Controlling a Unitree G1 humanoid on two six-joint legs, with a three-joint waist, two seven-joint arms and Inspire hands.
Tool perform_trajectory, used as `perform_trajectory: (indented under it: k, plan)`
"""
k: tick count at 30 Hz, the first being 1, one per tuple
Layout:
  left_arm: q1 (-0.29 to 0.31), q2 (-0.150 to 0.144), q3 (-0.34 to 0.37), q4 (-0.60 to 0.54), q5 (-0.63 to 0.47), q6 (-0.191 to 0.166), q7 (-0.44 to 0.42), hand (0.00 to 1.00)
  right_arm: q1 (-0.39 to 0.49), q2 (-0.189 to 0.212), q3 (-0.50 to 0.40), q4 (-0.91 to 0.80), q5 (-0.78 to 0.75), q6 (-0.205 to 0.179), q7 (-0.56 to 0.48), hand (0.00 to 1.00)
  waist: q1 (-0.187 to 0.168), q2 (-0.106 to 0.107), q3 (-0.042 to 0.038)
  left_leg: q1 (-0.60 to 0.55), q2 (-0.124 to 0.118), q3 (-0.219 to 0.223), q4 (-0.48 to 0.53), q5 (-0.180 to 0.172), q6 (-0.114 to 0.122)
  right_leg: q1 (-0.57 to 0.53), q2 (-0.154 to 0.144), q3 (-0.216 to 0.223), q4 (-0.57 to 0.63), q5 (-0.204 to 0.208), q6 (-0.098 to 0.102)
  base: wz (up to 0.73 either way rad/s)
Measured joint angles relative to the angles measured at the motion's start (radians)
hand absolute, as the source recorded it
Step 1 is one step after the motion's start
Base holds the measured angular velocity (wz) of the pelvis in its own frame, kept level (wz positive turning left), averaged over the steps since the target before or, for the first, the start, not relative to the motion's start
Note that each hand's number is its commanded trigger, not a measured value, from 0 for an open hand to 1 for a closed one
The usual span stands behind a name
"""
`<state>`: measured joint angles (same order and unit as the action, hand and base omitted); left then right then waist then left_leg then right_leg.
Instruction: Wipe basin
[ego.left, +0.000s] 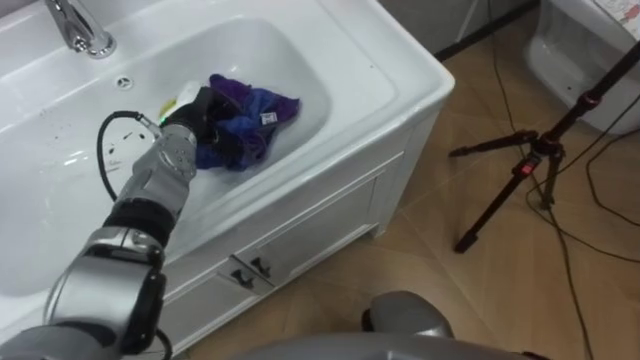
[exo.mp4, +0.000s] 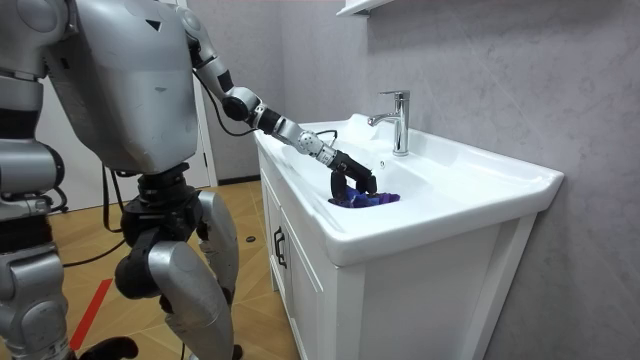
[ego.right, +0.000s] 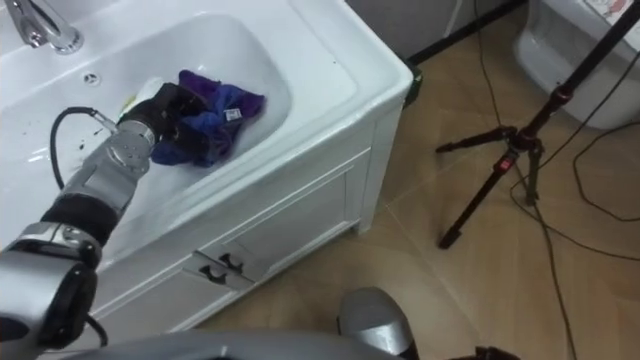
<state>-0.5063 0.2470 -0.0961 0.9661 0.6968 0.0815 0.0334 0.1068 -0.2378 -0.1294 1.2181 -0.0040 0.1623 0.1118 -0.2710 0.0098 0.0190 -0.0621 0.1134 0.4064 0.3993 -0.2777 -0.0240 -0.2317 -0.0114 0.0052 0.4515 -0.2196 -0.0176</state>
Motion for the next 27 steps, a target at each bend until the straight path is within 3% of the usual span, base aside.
perform_trajectory:
  k: [4,8,9,14,18,20,24,27]
  plan:
    - [-0.003,0.024,0.000,0.016,0.063,0.000,0.058,1.00,-0.009,-0.001,0.000,0.006,0.005,0.000,-0.012,0.00,0.004,-0.001,0.0008,-0.047,0.021,-0.003,0.035,0.000,0.000,-0.032,0.011,-0.006,0.005,0.013,-0.015,-0.05]
    - [0.001,0.079,0.006,0.056,0.170,0.001,0.090,1.00,-0.008,-0.002,-0.001,0.031,0.003,0.003,-0.035,0.00,0.007,-0.010,0.0042,-0.052,0.035,0.002,0.036,-0.006,-0.011,-0.051,0.027,-0.001,0.021,0.019,-0.026,-0.07]
    - [0.003,0.093,0.014,0.073,0.212,0.003,0.102,1.00,-0.006,-0.002,-0.001,0.033,0.006,0.003,-0.039,0.00,0.007,-0.004,0.0006,-0.059,0.039,0.003,0.045,-0.008,-0.013,-0.055,0.032,0.002,0.022,0.021,-0.028,-0.14]
    - [0.031,0.129,0.012,0.091,0.327,0.044,0.137,1.00,0.005,-0.004,0.000,0.042,0.049,0.002,-0.051,0.00,0.012,0.001,-0.0026,-0.071,0.050,-0.001,0.061,-0.017,-0.019,-0.061,0.037,0.001,0.033,0.021,-0.025,-0.05]
    - [0.094,0.178,-0.033,0.091,0.417,0.069,0.157,1.00,-0.018,-0.018,-0.006,0.071,0.058,0.001,-0.072,0.00,0.012,0.017,-0.0112,-0.065,0.045,0.002,0.048,-0.018,-0.019,-0.056,0.037,0.003,0.027,0.032,-0.031,-0.01]
    - [0.125,0.185,-0.031,0.091,0.455,0.084,0.163,1.00,-0.019,-0.030,-0.014,0.071,0.059,0.000,-0.082,0.00,0.013,0.029,-0.0155,-0.057,0.043,-0.001,0.039,-0.016,-0.018,-0.045,0.034,-0.003,0.014,0.034,-0.030,0.07]
    - [0.168,0.204,-0.040,0.087,0.531,0.096,0.164,1.00,-0.040,-0.044,-0.018,0.095,0.066,-0.021,-0.086,0.00,0.020,0.041,-0.0186,-0.046,0.034,-0.024,0.023,-0.013,-0.017,-0.024,0.029,-0.018,-0.004,0.032,-0.026,0.13]
    - [0.171,0.213,-0.046,0.083,0.569,0.115,0.159,1.00,-0.042,-0.045,-0.012,0.095,0.073,-0.022,-0.084,0.00,0.038,0.041,-0.0153,-0.044,0.030,-0.036,0.018,-0.013,-0.017,-0.016,0.023,-0.031,-0.006,0.028,-0.025,0.14]
